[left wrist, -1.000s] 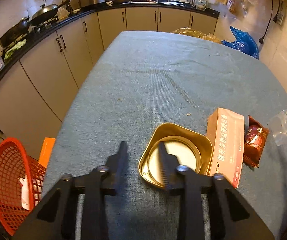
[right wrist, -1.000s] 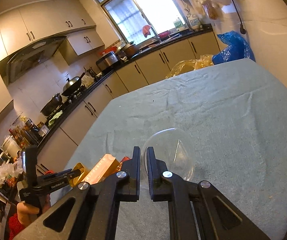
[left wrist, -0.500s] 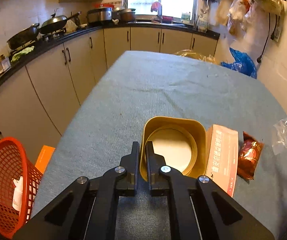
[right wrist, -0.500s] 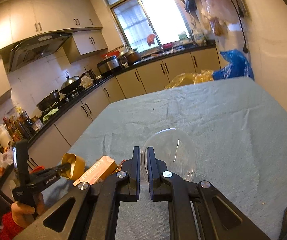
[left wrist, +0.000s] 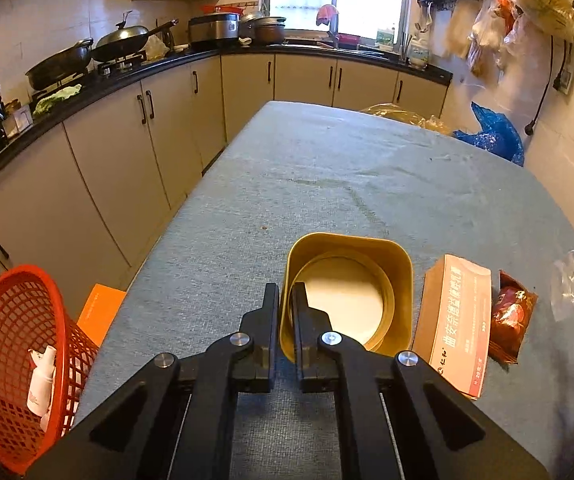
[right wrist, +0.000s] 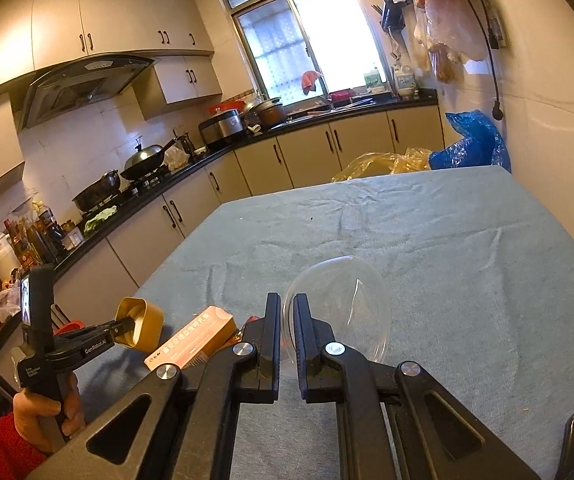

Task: Collect trash
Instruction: 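Grasp the yellow container rim with the left tool while the right tool grasps the clear cup, then lift the yellow container with the left tool while the right tool lifts the clear cup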

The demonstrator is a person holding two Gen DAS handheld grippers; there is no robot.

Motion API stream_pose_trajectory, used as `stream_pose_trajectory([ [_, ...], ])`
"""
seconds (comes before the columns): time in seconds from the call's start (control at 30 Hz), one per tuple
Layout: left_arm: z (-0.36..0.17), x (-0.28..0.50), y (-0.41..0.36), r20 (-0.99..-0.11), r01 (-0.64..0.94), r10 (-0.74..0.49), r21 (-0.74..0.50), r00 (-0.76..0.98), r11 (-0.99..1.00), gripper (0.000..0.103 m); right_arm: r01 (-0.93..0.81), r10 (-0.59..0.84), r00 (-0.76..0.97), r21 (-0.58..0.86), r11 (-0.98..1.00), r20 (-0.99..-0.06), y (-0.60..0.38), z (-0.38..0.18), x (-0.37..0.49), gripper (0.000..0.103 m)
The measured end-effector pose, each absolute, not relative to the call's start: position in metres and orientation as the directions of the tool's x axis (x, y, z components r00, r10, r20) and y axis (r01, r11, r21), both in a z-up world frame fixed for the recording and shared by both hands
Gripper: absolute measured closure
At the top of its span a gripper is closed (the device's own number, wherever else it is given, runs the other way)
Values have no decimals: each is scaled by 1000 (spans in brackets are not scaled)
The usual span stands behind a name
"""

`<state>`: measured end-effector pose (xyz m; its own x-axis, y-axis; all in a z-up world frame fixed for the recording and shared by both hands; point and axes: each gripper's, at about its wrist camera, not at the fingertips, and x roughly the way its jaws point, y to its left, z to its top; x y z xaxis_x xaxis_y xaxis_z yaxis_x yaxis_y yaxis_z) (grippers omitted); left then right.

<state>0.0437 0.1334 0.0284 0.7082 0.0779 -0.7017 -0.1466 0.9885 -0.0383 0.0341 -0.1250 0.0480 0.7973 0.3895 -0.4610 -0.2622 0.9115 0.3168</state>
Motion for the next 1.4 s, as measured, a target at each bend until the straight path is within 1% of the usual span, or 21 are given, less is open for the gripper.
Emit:
stream_pose_trajectory([
  [0.3, 41, 28, 132, -679, -165, 123, 2, 724, 986, 97, -194, 355, 787, 345, 918, -504, -133, 41, 40, 96],
  [0.43, 47, 13, 129, -670, -160, 133, 22, 730, 987, 97, -184, 365, 788, 375, 908, -496, -135, 47, 31, 96],
  [0.73, 60, -20, 125, -648, -146, 136, 40, 750, 989, 97, -230, 405, 795, 395, 890, -451, -126, 70, -10, 96],
  [1.1, 70, -58, 122, -624, -132, 135, 51, 769, 990, 97, -296, 473, 762, 411, 862, -443, -105, 78, -37, 96],
  [1.4, 71, -73, 124, -620, -137, 134, 44, 773, 990, 97, -343, 508, 738, 401, 849, -444, -84, 83, -47, 96],
])
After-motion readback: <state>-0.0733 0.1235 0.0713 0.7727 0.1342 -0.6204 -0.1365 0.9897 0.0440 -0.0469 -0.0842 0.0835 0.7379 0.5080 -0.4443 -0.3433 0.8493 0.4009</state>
